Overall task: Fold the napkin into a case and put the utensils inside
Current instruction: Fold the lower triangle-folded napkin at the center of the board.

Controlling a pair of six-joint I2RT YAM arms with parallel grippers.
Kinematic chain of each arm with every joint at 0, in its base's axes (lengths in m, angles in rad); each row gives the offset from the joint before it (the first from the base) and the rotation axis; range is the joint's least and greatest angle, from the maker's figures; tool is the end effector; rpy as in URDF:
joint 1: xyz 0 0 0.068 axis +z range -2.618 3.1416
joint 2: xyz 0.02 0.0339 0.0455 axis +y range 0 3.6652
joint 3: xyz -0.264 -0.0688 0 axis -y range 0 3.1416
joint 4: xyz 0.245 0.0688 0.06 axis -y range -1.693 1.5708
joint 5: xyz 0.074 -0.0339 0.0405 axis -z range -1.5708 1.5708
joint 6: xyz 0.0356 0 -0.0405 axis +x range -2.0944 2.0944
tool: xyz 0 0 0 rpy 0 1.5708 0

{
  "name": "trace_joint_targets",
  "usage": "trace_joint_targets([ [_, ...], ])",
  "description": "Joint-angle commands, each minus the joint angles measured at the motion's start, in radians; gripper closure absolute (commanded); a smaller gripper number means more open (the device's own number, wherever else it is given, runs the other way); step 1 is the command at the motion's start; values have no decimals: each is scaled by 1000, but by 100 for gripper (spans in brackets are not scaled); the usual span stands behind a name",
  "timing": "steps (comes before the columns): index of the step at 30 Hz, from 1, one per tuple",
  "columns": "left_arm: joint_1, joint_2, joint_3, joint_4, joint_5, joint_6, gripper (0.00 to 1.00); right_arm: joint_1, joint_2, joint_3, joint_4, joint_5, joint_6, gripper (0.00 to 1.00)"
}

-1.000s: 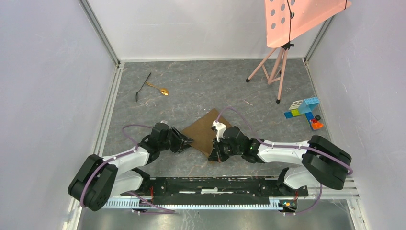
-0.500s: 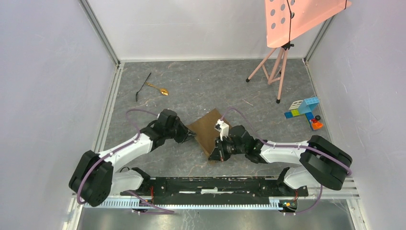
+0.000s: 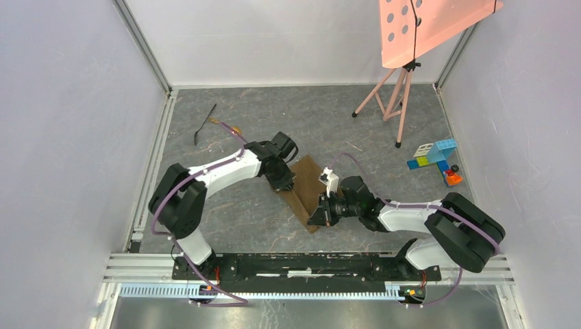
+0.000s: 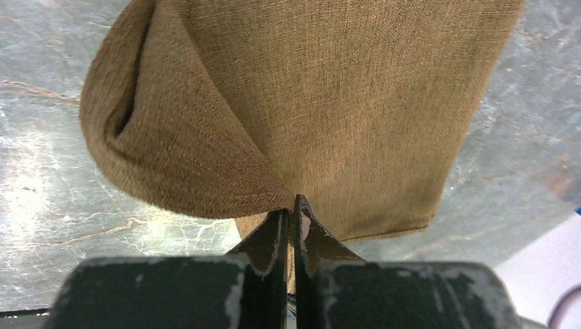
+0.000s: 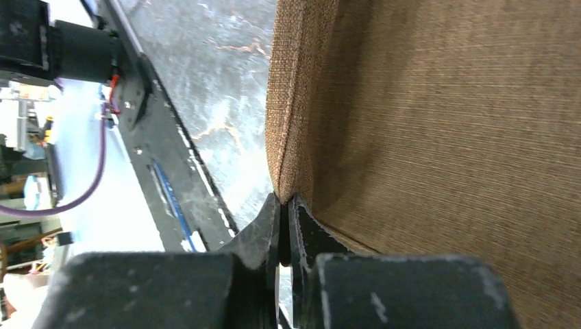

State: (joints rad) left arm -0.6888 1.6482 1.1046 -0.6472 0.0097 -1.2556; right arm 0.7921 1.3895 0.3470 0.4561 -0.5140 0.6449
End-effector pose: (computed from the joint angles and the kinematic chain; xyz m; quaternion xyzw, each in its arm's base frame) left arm 0.2482 -0.2048 0.1996 -0.2737 0.9431 -0.1587 0.1025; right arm 0.1527 0.1797 0.1337 -0.1825 0.8412 0.4695 0.1966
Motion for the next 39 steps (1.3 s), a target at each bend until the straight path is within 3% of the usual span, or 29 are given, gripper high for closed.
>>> trace_joint_targets([
  [1,-34,112,147,-127,-107,29,98,-17,-20,27,-141,26,-165,90],
  [4,-45,175,200,-156,-109,45,98,-20,-47,63,-223,90,-244,82],
  [9,-51,219,249,-188,-120,73,98,-21,-106,101,-288,187,-323,47],
  [13,-51,226,261,-200,-127,82,98,-20,-138,94,-232,209,-320,28],
  [18,-51,228,271,-212,-131,86,98,-11,-116,118,-188,215,-309,18],
  [26,-51,236,284,-214,-122,91,98,53,-127,166,-209,289,-345,11],
  [31,-51,235,289,-215,-123,97,98,185,-69,213,-282,519,-410,4],
  [35,-51,237,292,-225,-127,101,98,287,-40,260,-364,779,-441,4],
  [39,-51,237,291,-224,-129,101,98,338,-14,271,-404,904,-453,6],
])
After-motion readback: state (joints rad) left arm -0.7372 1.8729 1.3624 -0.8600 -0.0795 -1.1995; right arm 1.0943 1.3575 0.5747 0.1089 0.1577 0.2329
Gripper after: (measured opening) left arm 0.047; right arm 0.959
